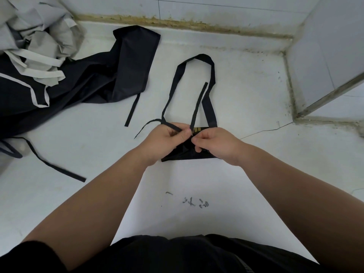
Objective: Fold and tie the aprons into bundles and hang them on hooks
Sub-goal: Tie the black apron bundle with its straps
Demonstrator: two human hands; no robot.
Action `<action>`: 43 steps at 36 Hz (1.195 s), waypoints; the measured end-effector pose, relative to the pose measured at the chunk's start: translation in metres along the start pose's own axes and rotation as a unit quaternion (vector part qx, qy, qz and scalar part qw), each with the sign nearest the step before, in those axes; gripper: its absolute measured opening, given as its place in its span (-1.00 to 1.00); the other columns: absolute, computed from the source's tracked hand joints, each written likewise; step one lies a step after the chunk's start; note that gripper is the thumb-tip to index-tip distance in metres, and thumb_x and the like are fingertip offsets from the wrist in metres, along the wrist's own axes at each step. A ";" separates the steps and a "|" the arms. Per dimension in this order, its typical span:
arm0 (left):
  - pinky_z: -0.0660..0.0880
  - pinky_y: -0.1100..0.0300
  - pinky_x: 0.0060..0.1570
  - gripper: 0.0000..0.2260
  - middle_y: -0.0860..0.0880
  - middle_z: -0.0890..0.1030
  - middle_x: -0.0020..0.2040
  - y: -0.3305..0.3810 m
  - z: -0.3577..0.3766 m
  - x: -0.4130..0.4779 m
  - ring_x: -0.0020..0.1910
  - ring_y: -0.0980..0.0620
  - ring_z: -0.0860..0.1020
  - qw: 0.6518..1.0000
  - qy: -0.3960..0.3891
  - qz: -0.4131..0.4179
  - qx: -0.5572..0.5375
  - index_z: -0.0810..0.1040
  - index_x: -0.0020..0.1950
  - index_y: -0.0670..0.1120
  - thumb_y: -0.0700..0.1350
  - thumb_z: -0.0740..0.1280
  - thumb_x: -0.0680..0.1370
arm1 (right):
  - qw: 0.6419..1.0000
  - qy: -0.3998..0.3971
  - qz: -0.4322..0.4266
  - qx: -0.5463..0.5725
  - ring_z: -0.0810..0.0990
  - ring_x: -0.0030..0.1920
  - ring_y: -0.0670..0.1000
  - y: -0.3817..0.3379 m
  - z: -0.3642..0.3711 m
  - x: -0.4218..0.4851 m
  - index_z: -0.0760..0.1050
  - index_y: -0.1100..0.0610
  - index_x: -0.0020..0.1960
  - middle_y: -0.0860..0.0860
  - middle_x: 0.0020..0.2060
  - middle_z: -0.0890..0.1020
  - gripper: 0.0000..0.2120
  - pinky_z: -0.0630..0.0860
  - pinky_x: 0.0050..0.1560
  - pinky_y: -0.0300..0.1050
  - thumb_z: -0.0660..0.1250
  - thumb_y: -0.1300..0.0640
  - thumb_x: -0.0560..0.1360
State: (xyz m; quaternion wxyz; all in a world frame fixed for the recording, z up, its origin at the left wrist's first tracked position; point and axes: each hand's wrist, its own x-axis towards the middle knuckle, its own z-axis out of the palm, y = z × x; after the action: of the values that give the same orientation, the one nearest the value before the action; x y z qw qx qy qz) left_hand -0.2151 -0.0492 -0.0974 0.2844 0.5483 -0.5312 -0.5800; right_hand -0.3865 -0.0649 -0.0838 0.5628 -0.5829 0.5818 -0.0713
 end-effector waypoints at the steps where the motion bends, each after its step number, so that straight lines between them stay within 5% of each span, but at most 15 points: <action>1: 0.39 0.45 -0.16 -0.84 0.20 0.62 -0.22 0.000 0.000 0.000 -0.24 0.34 0.51 1.000 -0.025 0.010 0.011 0.64 0.07 -0.05 -0.14 0.27 0.61 | 1.000 0.002 -0.003 0.000 0.31 -0.51 -0.17 0.000 0.000 -0.001 0.51 0.09 -0.29 -0.10 -0.40 0.52 -0.73 0.19 -0.56 -0.43 0.27 0.04 0.57; 6: 0.35 0.52 -0.19 -0.80 0.24 0.64 -0.17 -0.002 0.006 0.000 -0.25 0.37 0.52 1.000 0.002 0.013 -0.009 0.66 -0.08 -0.04 -0.17 0.25 0.62 | 1.000 -0.005 -0.003 0.020 0.32 -0.52 -0.20 0.000 0.001 -0.001 0.46 0.07 -0.31 -0.11 -0.40 0.50 -0.72 0.20 -0.50 -0.42 0.28 0.04 0.56; 9: 0.36 0.53 -0.19 -0.80 0.20 0.64 -0.16 -0.003 0.007 -0.001 -0.20 0.36 0.54 1.000 -0.017 0.014 -0.019 0.65 0.03 -0.10 -0.18 0.22 0.63 | 0.999 -0.026 0.012 0.037 0.34 -0.45 -0.17 -0.002 -0.002 -0.003 0.46 0.09 -0.32 -0.10 -0.41 0.50 -0.72 0.23 -0.42 -0.36 0.27 0.08 0.56; 14: 0.39 0.46 -0.09 -0.80 0.19 0.61 -0.21 -0.002 0.002 -0.001 -0.16 0.29 0.53 0.998 -0.059 -0.008 -0.018 0.60 -0.08 -0.01 -0.16 0.21 0.64 | 0.982 -0.083 0.079 0.152 0.34 -0.60 -0.14 -0.012 -0.013 -0.006 0.53 0.10 -0.29 0.00 -0.44 0.50 -0.77 0.23 -0.60 -0.37 0.24 0.13 0.52; 18: 0.39 0.36 0.01 -0.76 0.17 0.58 -0.19 0.004 0.001 0.003 -0.11 0.21 0.51 0.992 -0.103 0.012 0.068 0.57 -0.17 0.03 -0.18 0.23 0.63 | 0.990 -0.105 0.048 0.079 0.33 -0.60 -0.17 -0.014 -0.015 -0.005 0.47 0.10 -0.28 -0.08 -0.47 0.49 -0.69 0.22 -0.58 -0.36 0.22 -0.02 0.58; 22: 0.39 0.49 -0.11 -0.79 0.24 0.61 -0.24 0.005 0.002 0.004 -0.19 0.35 0.53 0.993 -0.092 0.016 0.076 0.60 -0.16 0.08 -0.19 0.30 0.59 | 0.995 -0.094 0.025 -0.010 0.30 -0.46 -0.05 -0.009 -0.014 0.000 0.48 0.11 -0.22 -0.02 -0.38 0.46 -0.65 0.20 -0.46 -0.23 0.31 -0.18 0.49; 31: 0.47 0.26 -0.05 -0.89 -0.01 0.60 -0.21 -0.001 -0.002 0.008 -0.16 0.10 0.53 0.999 -0.037 0.006 -0.025 0.58 -0.13 -0.10 -0.26 0.33 0.55 | 0.992 -0.075 0.021 -0.095 0.32 -0.44 0.02 -0.007 -0.009 0.007 0.44 0.11 -0.35 0.07 -0.40 0.42 -0.67 0.24 -0.46 -0.21 0.40 -0.05 0.46; 34: 0.46 0.37 -0.11 -0.88 0.11 0.63 -0.26 -0.003 -0.002 0.007 -0.20 0.19 0.55 0.998 -0.019 -0.001 -0.053 0.60 -0.14 -0.07 -0.25 0.34 0.55 | 0.999 -0.034 0.019 -0.017 0.36 -0.57 -0.14 -0.007 -0.005 0.007 0.55 0.09 -0.13 0.01 -0.37 0.55 -0.88 0.27 -0.58 -0.31 0.29 0.10 0.55; 37: 0.48 0.37 -0.04 -0.88 0.15 0.67 -0.20 -0.005 0.001 0.007 -0.13 0.20 0.59 0.997 -0.005 -0.008 -0.075 0.63 -0.13 -0.05 -0.23 0.35 0.54 | 0.985 -0.028 0.020 0.170 0.57 -0.24 -0.15 -0.003 -0.004 0.009 0.51 0.15 0.12 0.04 -0.20 0.60 -0.77 0.49 -0.19 -0.43 0.22 0.36 0.54; 39: 0.49 0.32 -0.01 -0.89 0.12 0.66 -0.19 -0.007 0.003 0.006 -0.11 0.16 0.59 0.997 0.003 -0.011 -0.074 0.64 -0.13 -0.04 -0.22 0.37 0.54 | 0.961 -0.042 0.011 0.275 0.56 -0.09 0.00 0.000 -0.005 0.007 0.50 0.17 0.11 0.05 -0.11 0.57 -0.68 0.51 0.00 -0.28 0.15 0.48 0.51; 43: 0.45 0.42 -0.10 -0.87 0.19 0.63 -0.25 -0.008 0.008 0.003 -0.18 0.27 0.56 0.997 0.028 -0.003 -0.066 0.63 -0.14 -0.03 -0.23 0.36 0.54 | 0.895 -0.033 -0.011 0.445 0.51 -0.07 0.04 0.001 -0.010 0.002 0.52 0.13 0.06 -0.03 -0.07 0.55 -0.64 0.48 0.04 -0.13 0.11 0.50 0.51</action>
State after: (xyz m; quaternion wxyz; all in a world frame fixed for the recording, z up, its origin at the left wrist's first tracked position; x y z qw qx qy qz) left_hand -0.2212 -0.0473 -0.1067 0.3327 0.5461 -0.4821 -0.5989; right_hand -0.3938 -0.0716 -0.0827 0.7815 -0.2801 0.4639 -0.3091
